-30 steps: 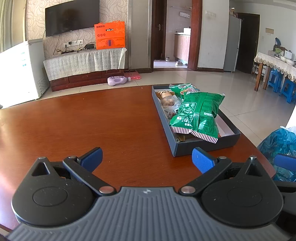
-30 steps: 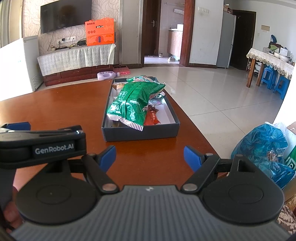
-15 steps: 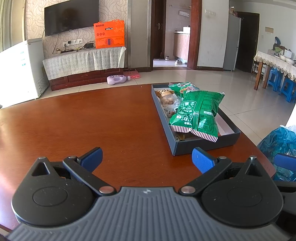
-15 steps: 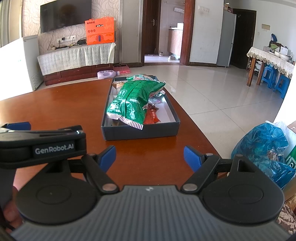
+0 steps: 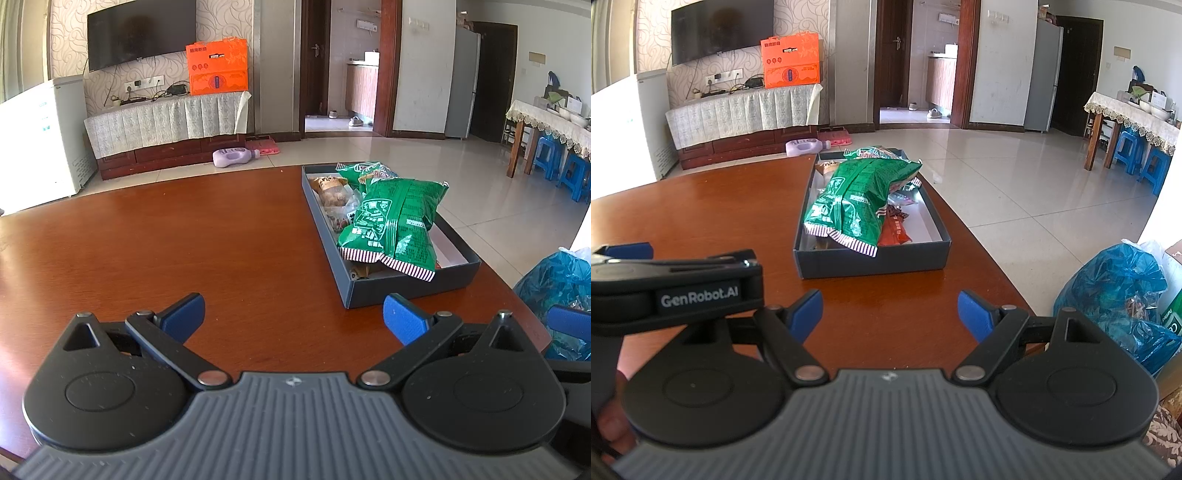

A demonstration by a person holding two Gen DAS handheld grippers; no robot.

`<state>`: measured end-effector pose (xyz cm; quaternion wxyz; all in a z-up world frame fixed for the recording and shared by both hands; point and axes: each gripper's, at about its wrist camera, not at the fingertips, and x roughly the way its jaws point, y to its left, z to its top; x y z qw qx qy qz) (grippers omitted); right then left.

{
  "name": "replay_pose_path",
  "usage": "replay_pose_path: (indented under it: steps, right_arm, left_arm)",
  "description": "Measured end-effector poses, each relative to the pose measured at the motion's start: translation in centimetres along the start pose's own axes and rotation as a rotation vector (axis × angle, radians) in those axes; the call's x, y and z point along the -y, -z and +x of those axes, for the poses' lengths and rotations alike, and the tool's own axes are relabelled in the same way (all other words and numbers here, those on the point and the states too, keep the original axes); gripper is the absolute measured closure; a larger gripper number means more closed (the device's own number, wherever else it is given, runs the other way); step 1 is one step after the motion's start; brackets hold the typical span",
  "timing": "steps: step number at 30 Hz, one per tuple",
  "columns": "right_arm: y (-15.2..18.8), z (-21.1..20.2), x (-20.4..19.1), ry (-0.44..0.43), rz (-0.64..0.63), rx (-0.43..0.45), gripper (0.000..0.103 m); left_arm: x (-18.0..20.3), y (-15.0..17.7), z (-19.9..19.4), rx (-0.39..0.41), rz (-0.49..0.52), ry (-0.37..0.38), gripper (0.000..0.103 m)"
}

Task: Organize snacks

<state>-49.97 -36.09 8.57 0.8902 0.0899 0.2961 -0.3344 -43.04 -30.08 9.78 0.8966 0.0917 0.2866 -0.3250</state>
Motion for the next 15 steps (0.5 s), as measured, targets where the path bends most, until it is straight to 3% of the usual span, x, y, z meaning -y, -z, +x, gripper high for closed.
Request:
replay_pose_path:
  steps: [15]
  right_arm:
    - [0.24, 0.16, 0.01, -0.003, 0.003, 0.0, 0.021]
  left_arm:
    - [-0.09, 0.52, 0.41, 0.038, 0.007, -0.025, 0.0]
